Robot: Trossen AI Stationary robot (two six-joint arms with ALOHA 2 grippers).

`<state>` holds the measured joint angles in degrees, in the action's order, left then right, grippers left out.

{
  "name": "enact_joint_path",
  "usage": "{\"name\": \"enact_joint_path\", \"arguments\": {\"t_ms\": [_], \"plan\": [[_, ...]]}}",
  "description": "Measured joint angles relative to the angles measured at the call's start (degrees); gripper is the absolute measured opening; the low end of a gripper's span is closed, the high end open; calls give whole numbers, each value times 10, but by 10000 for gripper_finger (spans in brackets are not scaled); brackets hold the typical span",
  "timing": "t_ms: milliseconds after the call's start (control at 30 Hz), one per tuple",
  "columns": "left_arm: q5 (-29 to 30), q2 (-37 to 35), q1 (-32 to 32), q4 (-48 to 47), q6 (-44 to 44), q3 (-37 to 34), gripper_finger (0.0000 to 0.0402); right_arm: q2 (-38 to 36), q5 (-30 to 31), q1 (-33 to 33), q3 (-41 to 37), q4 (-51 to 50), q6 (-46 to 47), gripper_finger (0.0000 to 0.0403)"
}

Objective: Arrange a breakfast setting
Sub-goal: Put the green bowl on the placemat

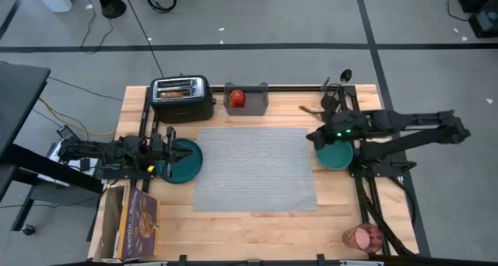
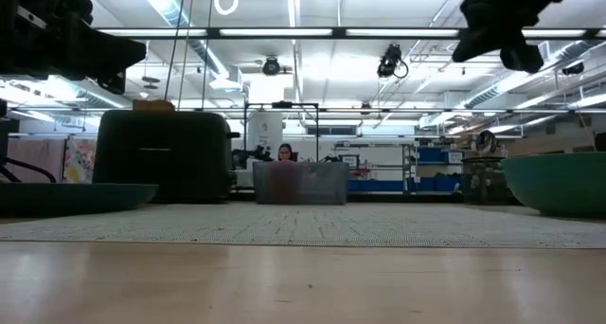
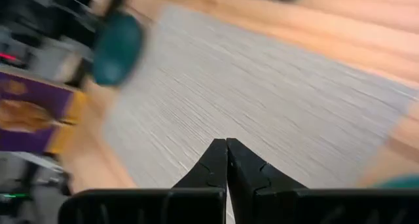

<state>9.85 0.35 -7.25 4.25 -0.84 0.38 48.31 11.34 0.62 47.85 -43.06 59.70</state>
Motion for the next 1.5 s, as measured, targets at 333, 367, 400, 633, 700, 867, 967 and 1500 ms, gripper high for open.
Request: {"name": "enact_joint_path", "arguments": {"t_ms": [333,367,400,633,700,867,967,1500], "plan": [[0,0,0,0,0,0,38,154,-52,-9,94,-189,74,29],[0,0,0,0,0,0,38,160,-60,-12,89,-188,63,43],[0,0,0,0,0,0,38,166,-67,-14,83,-187,56,59],[0,0,0,0,0,0,38,210,-46,-15,49,-189,23,186],[0,0,0,0,0,0,38,221,-36,-8,44,-191,25,200],[0,0,0,0,0,0,38,240,-34,20,42,-232,39,201],[0,0,0,0,0,0,38,243,-36,32,42,-241,39,201],[0,0,0,0,0,0,38,342,-82,49,34,-236,-17,180]]}}
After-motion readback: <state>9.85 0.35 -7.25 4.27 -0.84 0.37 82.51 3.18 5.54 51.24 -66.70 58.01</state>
